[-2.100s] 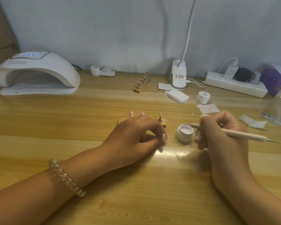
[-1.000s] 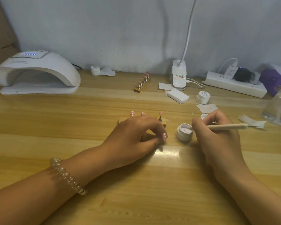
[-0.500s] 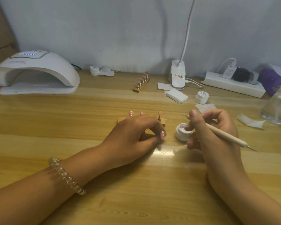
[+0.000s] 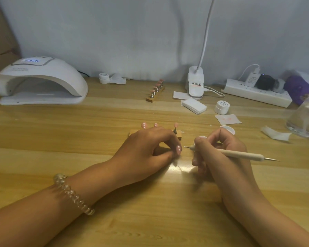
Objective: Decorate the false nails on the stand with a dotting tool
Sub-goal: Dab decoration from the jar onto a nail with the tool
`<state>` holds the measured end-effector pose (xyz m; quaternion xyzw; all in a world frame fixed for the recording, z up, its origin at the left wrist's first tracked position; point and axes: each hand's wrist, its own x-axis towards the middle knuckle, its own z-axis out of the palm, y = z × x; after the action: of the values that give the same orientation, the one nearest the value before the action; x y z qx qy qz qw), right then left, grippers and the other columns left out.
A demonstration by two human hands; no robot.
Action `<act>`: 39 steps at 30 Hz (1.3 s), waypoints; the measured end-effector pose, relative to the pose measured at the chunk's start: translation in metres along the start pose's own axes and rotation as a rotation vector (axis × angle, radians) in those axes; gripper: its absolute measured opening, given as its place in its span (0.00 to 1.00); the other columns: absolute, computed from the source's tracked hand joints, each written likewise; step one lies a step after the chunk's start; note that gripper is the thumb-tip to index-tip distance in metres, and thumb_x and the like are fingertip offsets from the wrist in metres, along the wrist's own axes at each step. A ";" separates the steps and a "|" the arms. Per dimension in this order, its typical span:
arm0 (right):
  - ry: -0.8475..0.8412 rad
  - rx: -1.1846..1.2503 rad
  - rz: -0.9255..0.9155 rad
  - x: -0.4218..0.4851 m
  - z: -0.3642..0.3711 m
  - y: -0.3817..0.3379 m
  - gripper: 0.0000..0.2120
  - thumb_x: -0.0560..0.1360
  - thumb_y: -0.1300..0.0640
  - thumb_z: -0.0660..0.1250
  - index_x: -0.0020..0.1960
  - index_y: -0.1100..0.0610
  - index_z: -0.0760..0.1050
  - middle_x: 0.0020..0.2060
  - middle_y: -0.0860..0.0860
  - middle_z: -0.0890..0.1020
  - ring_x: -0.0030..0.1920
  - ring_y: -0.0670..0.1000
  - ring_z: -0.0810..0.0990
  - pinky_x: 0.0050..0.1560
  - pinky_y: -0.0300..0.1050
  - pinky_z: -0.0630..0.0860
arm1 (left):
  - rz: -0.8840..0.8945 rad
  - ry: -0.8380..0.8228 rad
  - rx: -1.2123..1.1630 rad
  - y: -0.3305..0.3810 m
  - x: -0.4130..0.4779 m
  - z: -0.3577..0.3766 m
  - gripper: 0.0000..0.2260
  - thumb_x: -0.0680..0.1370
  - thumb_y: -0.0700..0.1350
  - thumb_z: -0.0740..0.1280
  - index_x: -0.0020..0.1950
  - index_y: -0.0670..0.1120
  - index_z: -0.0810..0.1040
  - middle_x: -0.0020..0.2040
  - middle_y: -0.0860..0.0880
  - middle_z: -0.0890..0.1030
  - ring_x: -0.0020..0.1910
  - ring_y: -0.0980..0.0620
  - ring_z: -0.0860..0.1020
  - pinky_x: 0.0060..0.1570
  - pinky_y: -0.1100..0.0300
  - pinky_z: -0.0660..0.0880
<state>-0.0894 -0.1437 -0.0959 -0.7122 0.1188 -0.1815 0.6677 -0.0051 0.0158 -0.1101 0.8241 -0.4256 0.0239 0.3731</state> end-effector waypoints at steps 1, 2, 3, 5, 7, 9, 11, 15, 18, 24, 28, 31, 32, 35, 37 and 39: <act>-0.002 -0.001 0.000 0.000 0.000 0.000 0.10 0.71 0.58 0.67 0.38 0.58 0.66 0.24 0.55 0.79 0.22 0.48 0.71 0.23 0.39 0.68 | -0.001 0.000 -0.003 0.000 0.000 0.000 0.02 0.76 0.41 0.72 0.47 0.48 0.82 0.44 0.57 0.83 0.37 0.74 0.73 0.45 0.77 0.63; -0.003 -0.001 -0.001 0.000 0.000 -0.001 0.10 0.71 0.58 0.67 0.38 0.57 0.66 0.23 0.55 0.78 0.22 0.48 0.71 0.23 0.40 0.68 | -0.001 0.000 -0.005 0.000 0.000 0.000 0.02 0.76 0.41 0.72 0.47 0.47 0.82 0.44 0.57 0.83 0.37 0.74 0.72 0.45 0.77 0.63; -0.004 0.001 -0.001 -0.001 0.000 -0.001 0.10 0.71 0.58 0.67 0.37 0.57 0.66 0.23 0.54 0.78 0.22 0.48 0.70 0.23 0.40 0.67 | 0.001 0.000 -0.006 0.000 0.000 0.000 0.02 0.76 0.41 0.72 0.46 0.47 0.82 0.44 0.57 0.83 0.37 0.74 0.72 0.46 0.77 0.64; -0.009 -0.003 0.000 -0.001 0.001 -0.001 0.10 0.70 0.59 0.67 0.36 0.57 0.65 0.22 0.55 0.78 0.22 0.48 0.70 0.22 0.39 0.67 | 0.002 -0.002 -0.007 0.000 0.000 0.000 0.02 0.76 0.41 0.72 0.47 0.48 0.82 0.44 0.57 0.83 0.37 0.74 0.72 0.45 0.74 0.64; -0.022 -0.017 0.000 -0.001 0.001 0.000 0.10 0.70 0.62 0.66 0.35 0.58 0.65 0.22 0.56 0.77 0.22 0.49 0.69 0.22 0.38 0.66 | -0.003 -0.003 -0.007 0.000 0.001 0.000 0.02 0.76 0.42 0.72 0.47 0.48 0.82 0.44 0.57 0.83 0.37 0.74 0.72 0.45 0.71 0.63; -0.037 -0.021 0.004 -0.001 0.002 0.000 0.11 0.69 0.64 0.66 0.34 0.58 0.64 0.22 0.56 0.77 0.22 0.49 0.68 0.22 0.39 0.65 | -0.003 -0.001 -0.009 0.000 0.000 0.000 0.02 0.76 0.42 0.72 0.47 0.48 0.82 0.44 0.58 0.82 0.37 0.74 0.72 0.46 0.70 0.63; -0.039 -0.025 0.005 -0.001 0.003 0.000 0.10 0.68 0.63 0.66 0.34 0.58 0.64 0.23 0.57 0.78 0.22 0.50 0.69 0.22 0.39 0.66 | -0.002 0.000 -0.008 0.000 0.000 0.000 0.02 0.76 0.42 0.72 0.47 0.48 0.82 0.44 0.58 0.82 0.37 0.74 0.72 0.47 0.70 0.63; -0.041 -0.039 0.007 -0.001 0.004 0.000 0.10 0.67 0.62 0.65 0.34 0.58 0.64 0.23 0.58 0.79 0.22 0.49 0.70 0.22 0.40 0.66 | -0.006 -0.006 -0.003 0.000 0.001 0.000 0.02 0.76 0.41 0.71 0.47 0.48 0.82 0.44 0.57 0.82 0.37 0.73 0.72 0.46 0.71 0.62; -0.041 -0.059 0.001 -0.001 0.003 0.002 0.10 0.68 0.62 0.66 0.34 0.58 0.64 0.23 0.58 0.79 0.22 0.49 0.70 0.22 0.39 0.66 | -0.012 -0.005 -0.001 0.000 0.001 0.000 0.03 0.76 0.41 0.71 0.47 0.49 0.82 0.44 0.57 0.82 0.37 0.72 0.73 0.44 0.71 0.63; -0.052 -0.084 -0.006 -0.001 0.003 0.002 0.10 0.68 0.63 0.66 0.34 0.59 0.65 0.24 0.57 0.80 0.24 0.50 0.73 0.26 0.43 0.70 | -0.022 -0.004 -0.027 -0.001 0.001 0.001 0.03 0.76 0.42 0.71 0.46 0.50 0.82 0.44 0.58 0.82 0.37 0.70 0.73 0.46 0.58 0.67; -0.057 -0.083 -0.007 -0.001 0.003 0.002 0.11 0.69 0.64 0.67 0.34 0.58 0.64 0.24 0.57 0.80 0.24 0.50 0.73 0.28 0.44 0.70 | -0.024 -0.004 -0.036 -0.001 0.000 0.001 0.04 0.76 0.41 0.71 0.46 0.50 0.82 0.44 0.58 0.82 0.36 0.70 0.74 0.47 0.57 0.68; -0.052 -0.081 -0.003 -0.001 0.004 0.001 0.11 0.69 0.63 0.66 0.34 0.57 0.64 0.24 0.57 0.80 0.24 0.50 0.73 0.27 0.44 0.70 | -0.023 -0.006 -0.024 -0.002 0.001 0.001 0.04 0.76 0.40 0.72 0.46 0.50 0.82 0.44 0.58 0.82 0.36 0.69 0.74 0.43 0.68 0.63; -0.050 -0.083 -0.002 -0.001 0.004 0.001 0.11 0.69 0.63 0.66 0.34 0.57 0.64 0.24 0.57 0.80 0.24 0.50 0.73 0.28 0.45 0.70 | -0.025 -0.005 -0.027 -0.002 0.001 0.001 0.04 0.76 0.40 0.72 0.46 0.50 0.82 0.44 0.58 0.82 0.36 0.70 0.74 0.44 0.66 0.63; -0.051 -0.079 -0.001 -0.001 0.004 0.001 0.11 0.69 0.64 0.66 0.35 0.58 0.64 0.24 0.58 0.80 0.24 0.50 0.72 0.29 0.46 0.70 | -0.017 -0.002 -0.044 -0.002 0.000 0.001 0.04 0.76 0.41 0.71 0.46 0.50 0.82 0.43 0.58 0.82 0.36 0.72 0.73 0.47 0.59 0.64; -0.053 -0.069 0.001 -0.001 0.004 0.001 0.11 0.69 0.64 0.66 0.35 0.58 0.64 0.24 0.58 0.80 0.23 0.51 0.72 0.28 0.44 0.70 | -0.017 0.000 -0.053 -0.002 0.001 0.001 0.04 0.76 0.41 0.71 0.46 0.49 0.82 0.44 0.58 0.82 0.36 0.73 0.73 0.48 0.56 0.64; -0.058 -0.067 0.003 -0.001 0.004 0.000 0.10 0.68 0.63 0.66 0.35 0.58 0.64 0.25 0.58 0.80 0.24 0.51 0.72 0.27 0.45 0.70 | -0.017 0.000 -0.051 -0.002 0.001 0.001 0.03 0.76 0.41 0.71 0.46 0.49 0.82 0.44 0.58 0.82 0.37 0.72 0.73 0.49 0.54 0.63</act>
<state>-0.0886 -0.1393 -0.0966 -0.7388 0.1066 -0.1556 0.6470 -0.0034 0.0154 -0.1120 0.8178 -0.4191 0.0095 0.3943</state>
